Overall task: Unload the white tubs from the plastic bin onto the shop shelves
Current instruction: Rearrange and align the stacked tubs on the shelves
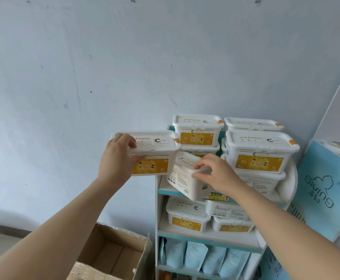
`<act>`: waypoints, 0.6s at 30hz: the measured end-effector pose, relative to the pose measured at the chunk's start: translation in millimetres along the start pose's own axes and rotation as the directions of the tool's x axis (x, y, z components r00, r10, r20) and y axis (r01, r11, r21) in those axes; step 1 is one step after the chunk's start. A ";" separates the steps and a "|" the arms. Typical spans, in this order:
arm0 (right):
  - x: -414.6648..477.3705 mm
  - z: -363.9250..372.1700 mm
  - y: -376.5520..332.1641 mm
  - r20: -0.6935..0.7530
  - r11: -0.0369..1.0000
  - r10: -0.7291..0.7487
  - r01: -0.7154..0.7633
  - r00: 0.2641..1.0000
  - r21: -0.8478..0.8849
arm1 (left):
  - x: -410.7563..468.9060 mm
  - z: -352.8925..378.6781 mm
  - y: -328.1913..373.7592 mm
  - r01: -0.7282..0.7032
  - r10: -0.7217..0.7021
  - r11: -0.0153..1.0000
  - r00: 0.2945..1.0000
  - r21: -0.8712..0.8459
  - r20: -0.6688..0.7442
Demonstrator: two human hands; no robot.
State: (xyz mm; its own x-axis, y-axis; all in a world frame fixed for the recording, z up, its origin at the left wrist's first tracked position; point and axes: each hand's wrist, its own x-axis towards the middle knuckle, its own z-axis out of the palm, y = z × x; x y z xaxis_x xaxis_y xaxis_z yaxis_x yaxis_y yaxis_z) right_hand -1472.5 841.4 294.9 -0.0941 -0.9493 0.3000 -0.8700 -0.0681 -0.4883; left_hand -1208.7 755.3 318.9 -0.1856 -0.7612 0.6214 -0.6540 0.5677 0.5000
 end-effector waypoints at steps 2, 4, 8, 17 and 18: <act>-2.7 -0.1 3.0 0.061 0.998 0.064 -0.064 0.996 -0.008 | -1.9 -2.1 -4.2 0.019 -0.019 1.000 1.000 0.007 0.001; -4.5 -1.5 7.3 0.090 0.991 0.127 -0.123 0.988 -0.043 | -3.8 -3.4 -7.9 0.030 -0.030 1.000 1.000 0.005 -0.002; -4.0 -1.5 8.8 0.041 0.990 0.130 -0.128 0.991 -0.061 | -7.4 -1.5 -7.7 0.022 -0.022 1.000 1.000 0.011 0.006; -6.7 -0.1 5.9 0.000 0.999 0.009 -0.009 1.000 0.054 | -5.6 -3.1 -9.7 0.021 -0.021 1.000 1.000 0.000 -0.004; -6.3 -2.5 7.9 0.040 0.999 -0.007 0.006 0.999 0.046 | -5.1 -4.8 -10.5 0.023 -0.023 1.000 1.000 -0.003 -0.007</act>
State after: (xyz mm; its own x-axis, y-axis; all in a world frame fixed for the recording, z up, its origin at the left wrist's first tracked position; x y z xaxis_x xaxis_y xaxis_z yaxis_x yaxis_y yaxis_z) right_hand -1479.9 847.6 291.2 -0.0683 -0.9602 0.2709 -0.8474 -0.0875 -0.5238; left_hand -1197.3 754.7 313.4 -0.1649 -0.7719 0.6140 -0.6561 0.5507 0.5161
